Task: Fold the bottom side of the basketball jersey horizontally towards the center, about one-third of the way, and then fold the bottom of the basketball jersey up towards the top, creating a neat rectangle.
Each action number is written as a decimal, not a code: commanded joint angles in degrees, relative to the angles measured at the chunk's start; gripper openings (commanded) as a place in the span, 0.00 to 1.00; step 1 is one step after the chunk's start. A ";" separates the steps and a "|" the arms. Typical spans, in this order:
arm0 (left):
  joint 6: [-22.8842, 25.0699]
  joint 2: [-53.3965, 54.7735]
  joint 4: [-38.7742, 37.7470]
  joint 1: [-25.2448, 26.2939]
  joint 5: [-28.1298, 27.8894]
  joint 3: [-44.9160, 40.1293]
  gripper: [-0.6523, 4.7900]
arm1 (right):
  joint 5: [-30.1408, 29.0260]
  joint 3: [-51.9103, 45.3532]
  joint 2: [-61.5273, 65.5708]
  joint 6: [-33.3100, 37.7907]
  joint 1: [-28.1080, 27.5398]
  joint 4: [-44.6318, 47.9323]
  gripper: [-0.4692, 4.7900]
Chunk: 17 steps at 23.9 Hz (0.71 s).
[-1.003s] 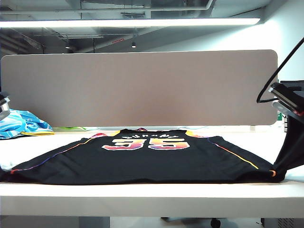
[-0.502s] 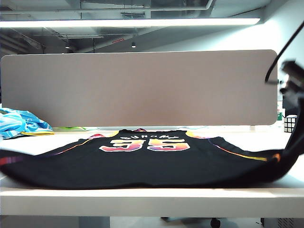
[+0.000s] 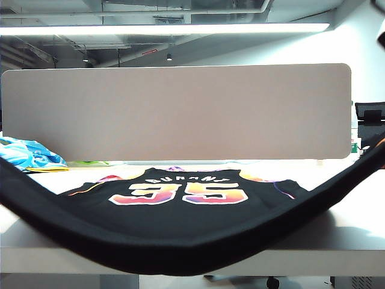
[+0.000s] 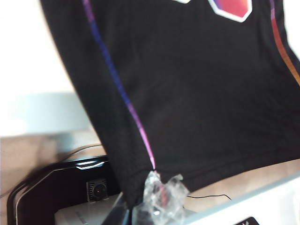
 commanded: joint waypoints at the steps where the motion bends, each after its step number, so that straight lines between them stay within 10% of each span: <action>1: -3.91 -5.86 -3.06 -1.70 0.24 0.17 0.11 | 0.37 0.07 -5.57 4.63 2.34 -1.77 0.08; 8: -8.39 -10.56 0.20 -4.33 0.07 0.20 0.11 | 2.03 0.15 -11.13 9.81 4.26 1.66 0.08; 17: -8.83 7.41 25.44 -4.26 -0.63 5.53 0.11 | 9.81 12.02 6.01 5.42 3.72 17.94 0.08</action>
